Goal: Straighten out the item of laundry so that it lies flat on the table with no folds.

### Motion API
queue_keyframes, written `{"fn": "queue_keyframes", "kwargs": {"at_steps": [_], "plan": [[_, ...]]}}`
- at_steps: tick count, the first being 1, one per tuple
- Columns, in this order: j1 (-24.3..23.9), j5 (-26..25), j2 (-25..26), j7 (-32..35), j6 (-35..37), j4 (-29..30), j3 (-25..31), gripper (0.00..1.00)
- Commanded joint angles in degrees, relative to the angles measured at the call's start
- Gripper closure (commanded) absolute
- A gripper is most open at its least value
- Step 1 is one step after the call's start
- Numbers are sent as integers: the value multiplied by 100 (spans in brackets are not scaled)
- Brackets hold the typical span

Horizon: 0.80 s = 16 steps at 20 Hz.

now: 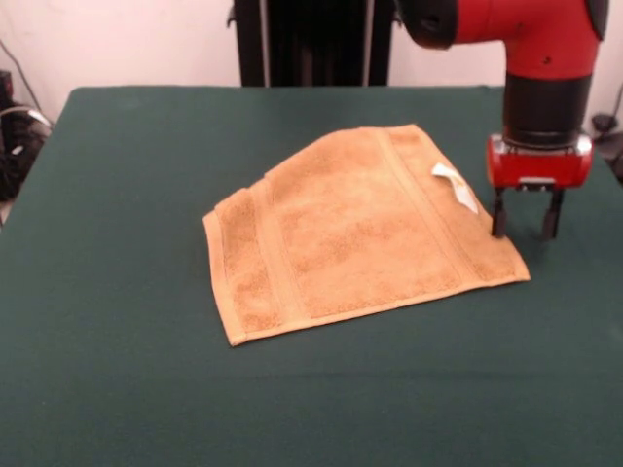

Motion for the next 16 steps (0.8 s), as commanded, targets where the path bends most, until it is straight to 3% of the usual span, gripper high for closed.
{"fn": "queue_keyframes", "kwargs": {"at_steps": [1, 10, 13, 16], "plan": [[-31, 600, -719, 904, 1105, 770, 43, 0], [177, 650, -1268, 663, 1862, 547, -238, 0], [96, 580, -1097, 591, 1738, 401, -168, 0], [125, 528, -485, 765, 984, 125, -109, 0]]}}
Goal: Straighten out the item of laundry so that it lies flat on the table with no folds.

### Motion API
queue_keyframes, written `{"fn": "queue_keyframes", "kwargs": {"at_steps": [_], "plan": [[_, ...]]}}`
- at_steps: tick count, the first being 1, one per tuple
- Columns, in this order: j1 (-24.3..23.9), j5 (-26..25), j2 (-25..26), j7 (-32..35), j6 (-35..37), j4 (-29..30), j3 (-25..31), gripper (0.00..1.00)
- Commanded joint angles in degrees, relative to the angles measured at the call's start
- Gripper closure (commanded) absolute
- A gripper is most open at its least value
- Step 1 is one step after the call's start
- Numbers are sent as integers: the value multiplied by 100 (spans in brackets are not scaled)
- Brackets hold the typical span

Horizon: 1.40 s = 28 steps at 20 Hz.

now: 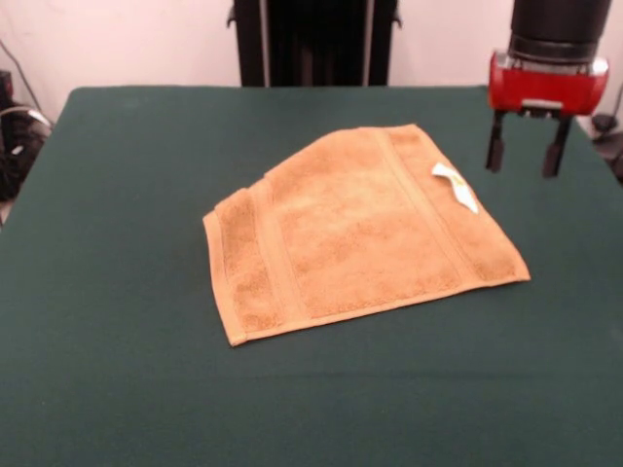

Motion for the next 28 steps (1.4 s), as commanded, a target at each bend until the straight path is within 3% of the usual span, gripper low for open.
{"fn": "queue_keyframes", "kwargs": {"at_steps": [1, 5, 10, 16, 25, 26, 28], "plan": [[106, 194, 839, 821, -418, -183, 161, 0], [216, 127, 1373, 883, -1012, -570, 36, 0], [311, 218, 1683, 935, -1311, -705, -100, 0], [604, 526, 2235, 1085, -1449, -1063, -463, 0], [707, 1052, 2825, 1240, -1844, -1191, -397, 0], [801, 1199, 2862, 1329, -1963, -1169, -488, 100], [887, 1371, 2876, 1480, -1952, -1137, -543, 100]]}}
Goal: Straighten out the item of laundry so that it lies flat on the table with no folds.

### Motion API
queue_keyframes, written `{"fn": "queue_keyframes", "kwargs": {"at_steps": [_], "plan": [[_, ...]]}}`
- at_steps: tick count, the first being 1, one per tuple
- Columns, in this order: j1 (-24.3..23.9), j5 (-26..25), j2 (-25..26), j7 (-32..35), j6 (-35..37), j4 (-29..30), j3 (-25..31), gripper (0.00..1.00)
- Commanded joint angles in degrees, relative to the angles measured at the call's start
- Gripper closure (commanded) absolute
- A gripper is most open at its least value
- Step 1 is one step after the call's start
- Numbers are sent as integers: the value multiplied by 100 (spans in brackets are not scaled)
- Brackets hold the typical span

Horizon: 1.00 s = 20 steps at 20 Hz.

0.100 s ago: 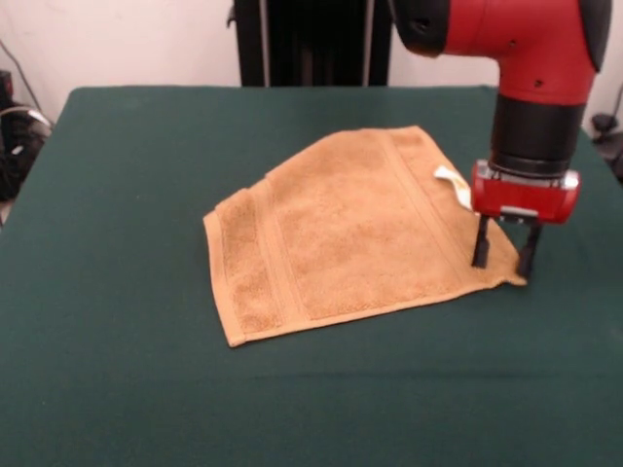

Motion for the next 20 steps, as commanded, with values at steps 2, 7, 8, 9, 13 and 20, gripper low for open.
{"fn": "queue_keyframes", "kwargs": {"at_steps": [2, 7, 8, 9, 13, 20], "plan": [[273, 748, 1126, 1366, -476, -111, 401, 100], [-69, 527, 761, 738, -182, 99, 986, 100], [-161, 468, 718, 655, -191, 132, 1171, 100], [-293, 381, 673, 559, -243, 165, 1364, 100], [-832, -23, 688, 149, -443, 221, 2304, 100], [-402, -25, 453, 341, -211, 5, 1977, 100]]}}
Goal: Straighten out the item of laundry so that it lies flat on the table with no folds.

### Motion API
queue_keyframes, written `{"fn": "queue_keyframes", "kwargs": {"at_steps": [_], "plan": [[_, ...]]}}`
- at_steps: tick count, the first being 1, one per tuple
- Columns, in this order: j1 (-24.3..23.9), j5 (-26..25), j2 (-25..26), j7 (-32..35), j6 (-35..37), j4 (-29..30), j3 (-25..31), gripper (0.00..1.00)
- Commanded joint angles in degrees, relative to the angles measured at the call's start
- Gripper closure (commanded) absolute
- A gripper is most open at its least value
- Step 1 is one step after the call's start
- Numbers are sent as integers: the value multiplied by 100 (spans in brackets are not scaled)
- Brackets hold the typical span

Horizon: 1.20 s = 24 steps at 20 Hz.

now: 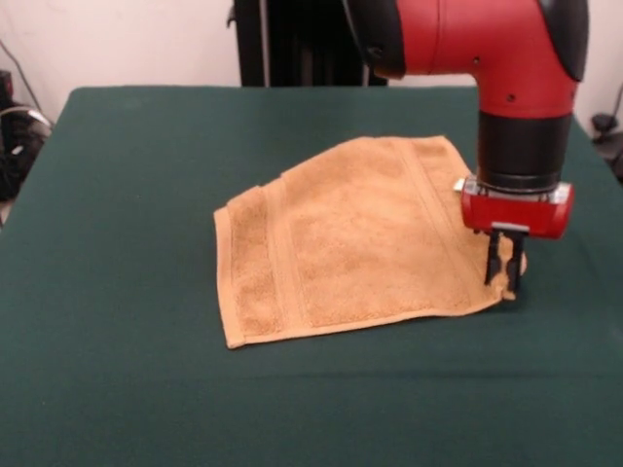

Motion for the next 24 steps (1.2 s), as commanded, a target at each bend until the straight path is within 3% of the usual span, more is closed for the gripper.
{"fn": "queue_keyframes", "kwargs": {"at_steps": [1, 24], "plan": [[485, -66, 521, 346, -132, -111, 1081, 100], [751, 245, 249, 355, 656, -544, 1135, 100]]}}
